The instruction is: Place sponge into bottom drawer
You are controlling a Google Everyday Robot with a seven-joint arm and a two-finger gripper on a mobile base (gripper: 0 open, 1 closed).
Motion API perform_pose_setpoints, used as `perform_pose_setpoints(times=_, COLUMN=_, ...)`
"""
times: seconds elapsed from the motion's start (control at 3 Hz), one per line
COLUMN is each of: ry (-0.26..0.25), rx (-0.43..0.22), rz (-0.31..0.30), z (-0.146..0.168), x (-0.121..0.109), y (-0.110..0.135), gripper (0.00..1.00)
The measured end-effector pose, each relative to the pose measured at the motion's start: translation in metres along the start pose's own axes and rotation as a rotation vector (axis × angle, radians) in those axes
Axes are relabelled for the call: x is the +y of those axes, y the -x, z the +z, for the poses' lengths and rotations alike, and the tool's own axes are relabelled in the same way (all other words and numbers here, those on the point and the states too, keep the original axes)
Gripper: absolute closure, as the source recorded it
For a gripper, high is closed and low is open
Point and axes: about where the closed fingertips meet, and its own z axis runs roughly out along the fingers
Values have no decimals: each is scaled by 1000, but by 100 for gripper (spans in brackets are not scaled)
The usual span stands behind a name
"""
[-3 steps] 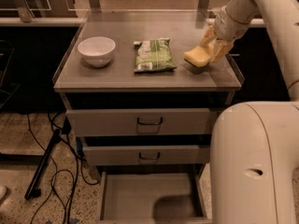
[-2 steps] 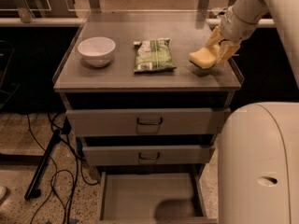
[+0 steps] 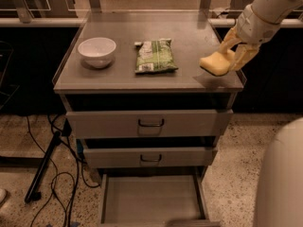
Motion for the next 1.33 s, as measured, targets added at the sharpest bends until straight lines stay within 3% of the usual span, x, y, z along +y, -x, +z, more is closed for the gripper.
perform_pose_setpoints(times=0.33, ry=10, rx=-21, rz=15, z=-15, x=34, y=14, gripper=100)
perform_pose_setpoints(times=0.67, ry=30, rx=-25, rz=13, z=-6, x=41, y=17, gripper=100)
perform_pose_setpoints(times=1.0, ry=25, rx=-22, rz=28, z=2, x=36, y=11, gripper=100)
perform_pose_setpoints(times=1.33, ry=79, rx=-14, rz=61, z=27, x=68, y=-5, gripper=100)
